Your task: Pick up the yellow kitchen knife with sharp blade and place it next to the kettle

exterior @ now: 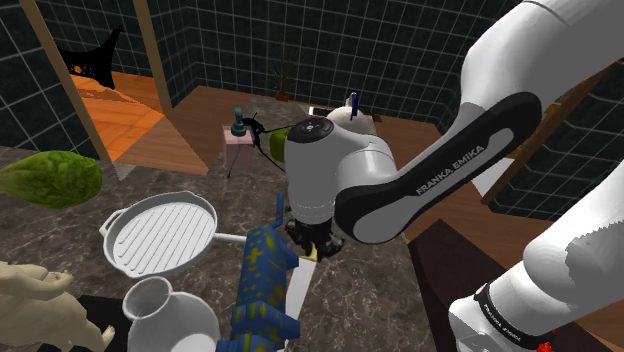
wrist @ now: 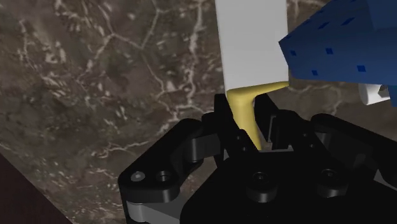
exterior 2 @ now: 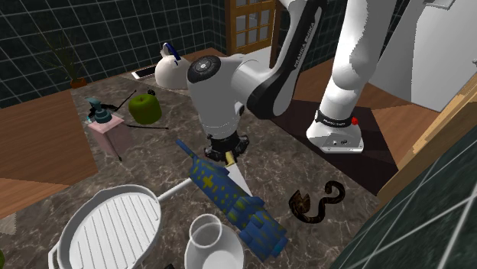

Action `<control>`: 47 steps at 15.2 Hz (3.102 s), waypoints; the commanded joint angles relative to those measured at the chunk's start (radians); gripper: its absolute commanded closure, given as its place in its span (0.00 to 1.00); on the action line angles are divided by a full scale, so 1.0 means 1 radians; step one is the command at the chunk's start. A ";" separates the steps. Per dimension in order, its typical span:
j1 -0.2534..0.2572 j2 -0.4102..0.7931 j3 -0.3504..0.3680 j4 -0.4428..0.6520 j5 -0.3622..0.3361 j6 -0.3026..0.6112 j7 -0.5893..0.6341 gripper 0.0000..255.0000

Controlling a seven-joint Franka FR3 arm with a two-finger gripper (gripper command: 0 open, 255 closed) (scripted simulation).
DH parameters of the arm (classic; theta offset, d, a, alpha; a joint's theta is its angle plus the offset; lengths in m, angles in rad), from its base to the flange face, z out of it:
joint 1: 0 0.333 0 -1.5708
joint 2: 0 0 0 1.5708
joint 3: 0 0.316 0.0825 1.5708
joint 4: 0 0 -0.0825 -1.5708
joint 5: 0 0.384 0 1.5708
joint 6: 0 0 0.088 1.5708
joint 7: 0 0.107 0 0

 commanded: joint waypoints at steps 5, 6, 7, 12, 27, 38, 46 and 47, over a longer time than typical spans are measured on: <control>-0.039 -0.126 0.053 0.007 0.162 -0.061 -0.120 1.00; -0.041 -0.149 0.056 0.010 0.190 -0.074 -0.141 1.00; -0.041 -0.172 0.057 0.013 0.217 -0.087 -0.162 1.00; -0.023 -0.273 0.038 0.033 0.326 -0.159 -0.248 1.00; 0.044 -0.463 -0.071 0.130 0.462 -0.389 -0.374 1.00; 0.064 -0.533 -0.134 0.230 0.483 -0.548 -0.410 1.00; 0.067 -0.557 -0.168 0.313 0.482 -0.653 -0.422 1.00; 0.062 -0.564 -0.188 0.302 0.477 -0.650 -0.448 1.00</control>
